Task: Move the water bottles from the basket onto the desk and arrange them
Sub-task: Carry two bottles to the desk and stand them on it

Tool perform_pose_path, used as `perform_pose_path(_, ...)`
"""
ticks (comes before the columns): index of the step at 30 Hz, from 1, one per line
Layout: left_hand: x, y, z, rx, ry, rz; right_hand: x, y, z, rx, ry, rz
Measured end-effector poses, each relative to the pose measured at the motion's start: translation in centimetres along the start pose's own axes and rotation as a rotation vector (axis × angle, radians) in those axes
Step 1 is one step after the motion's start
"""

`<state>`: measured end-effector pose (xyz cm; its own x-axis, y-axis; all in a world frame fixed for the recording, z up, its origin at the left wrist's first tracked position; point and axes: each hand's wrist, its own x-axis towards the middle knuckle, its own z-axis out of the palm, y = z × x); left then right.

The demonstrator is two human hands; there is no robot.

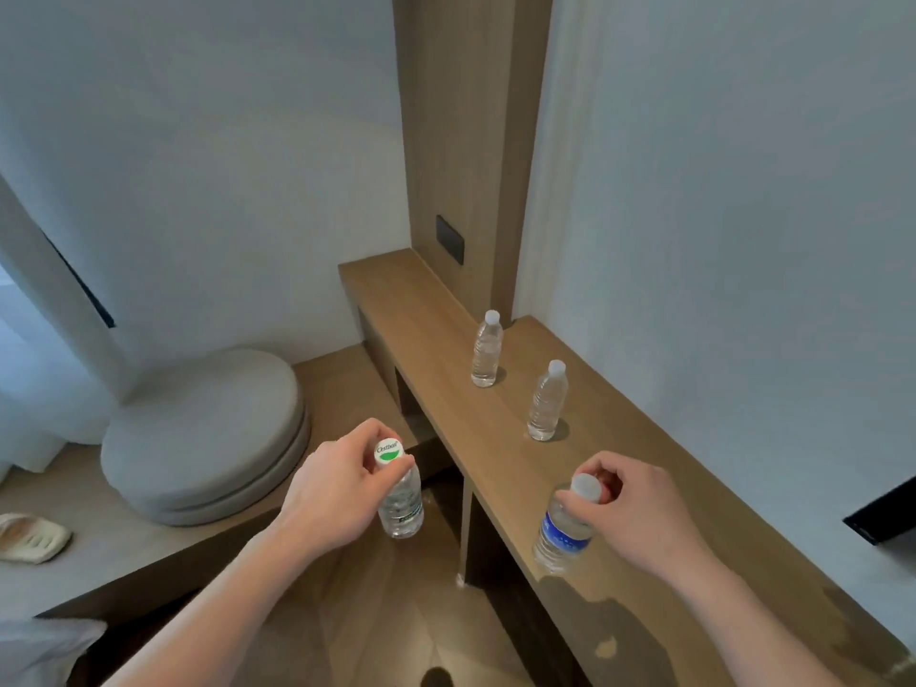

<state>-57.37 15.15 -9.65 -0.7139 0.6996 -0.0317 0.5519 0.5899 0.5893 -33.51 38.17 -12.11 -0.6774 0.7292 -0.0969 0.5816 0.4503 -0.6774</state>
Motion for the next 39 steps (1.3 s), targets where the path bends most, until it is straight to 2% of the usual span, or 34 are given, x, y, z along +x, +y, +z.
perform_pose_path(5, 9.9, -2.7, -0.6, 0.065, -0.067, 0.095, 4.1, -2.0, 2.5, 0.033, 0.063, 0.088)
perform_pose_path(10, 18.2, -3.9, -0.1, 0.083, -0.102, 0.112, 8.4, -3.1, 4.2, 0.049, 0.07, 0.158)
perform_pose_path(22, 34.6, -3.9, 2.4, 0.105, -0.204, 0.115, 21.3, -3.9, 8.0, -0.006, 0.014, 0.175)
perform_pose_path(29, 42.7, -4.3, 4.5, 0.136, -0.321, 0.182, 26.5, -5.4, 9.5, -0.053, 0.058, 0.202)
perform_pose_path(34, 48.4, -5.4, 6.9, 0.176, -0.454, 0.275, 29.4, -6.0, 11.6, -0.083, 0.106, 0.326)
perform_pose_path(39, 52.6, -6.4, 8.8, 0.287, -0.493, 0.386, 31.7, -6.3, 13.9, -0.024, 0.188, 0.44)
